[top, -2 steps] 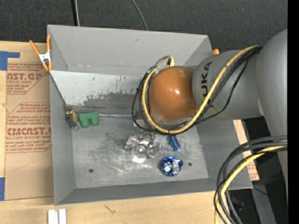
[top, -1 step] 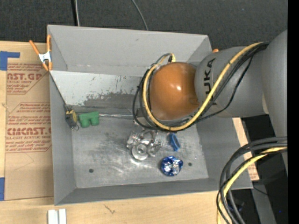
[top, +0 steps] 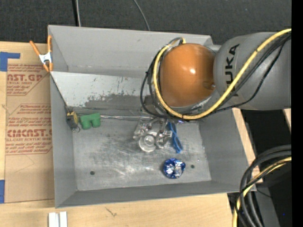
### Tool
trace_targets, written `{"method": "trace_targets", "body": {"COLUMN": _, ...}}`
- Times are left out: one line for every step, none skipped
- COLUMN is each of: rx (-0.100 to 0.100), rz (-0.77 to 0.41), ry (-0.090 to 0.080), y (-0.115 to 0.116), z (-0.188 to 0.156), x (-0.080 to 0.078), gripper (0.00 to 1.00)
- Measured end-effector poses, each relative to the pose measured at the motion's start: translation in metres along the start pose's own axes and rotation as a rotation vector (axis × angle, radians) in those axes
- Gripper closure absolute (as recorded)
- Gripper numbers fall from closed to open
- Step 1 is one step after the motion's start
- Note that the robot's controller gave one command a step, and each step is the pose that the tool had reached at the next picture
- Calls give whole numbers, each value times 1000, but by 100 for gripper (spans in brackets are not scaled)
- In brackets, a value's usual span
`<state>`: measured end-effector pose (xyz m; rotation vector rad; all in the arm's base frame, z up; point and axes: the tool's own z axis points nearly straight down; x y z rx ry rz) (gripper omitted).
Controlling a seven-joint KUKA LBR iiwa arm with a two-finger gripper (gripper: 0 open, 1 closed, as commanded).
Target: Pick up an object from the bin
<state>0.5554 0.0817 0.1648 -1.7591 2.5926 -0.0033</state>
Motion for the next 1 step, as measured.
{"method": "trace_targets", "body": {"rx": -3, "rz": 1, "ry": 2, "y": 0, "z": -27, "x": -2, "gripper": 100}}
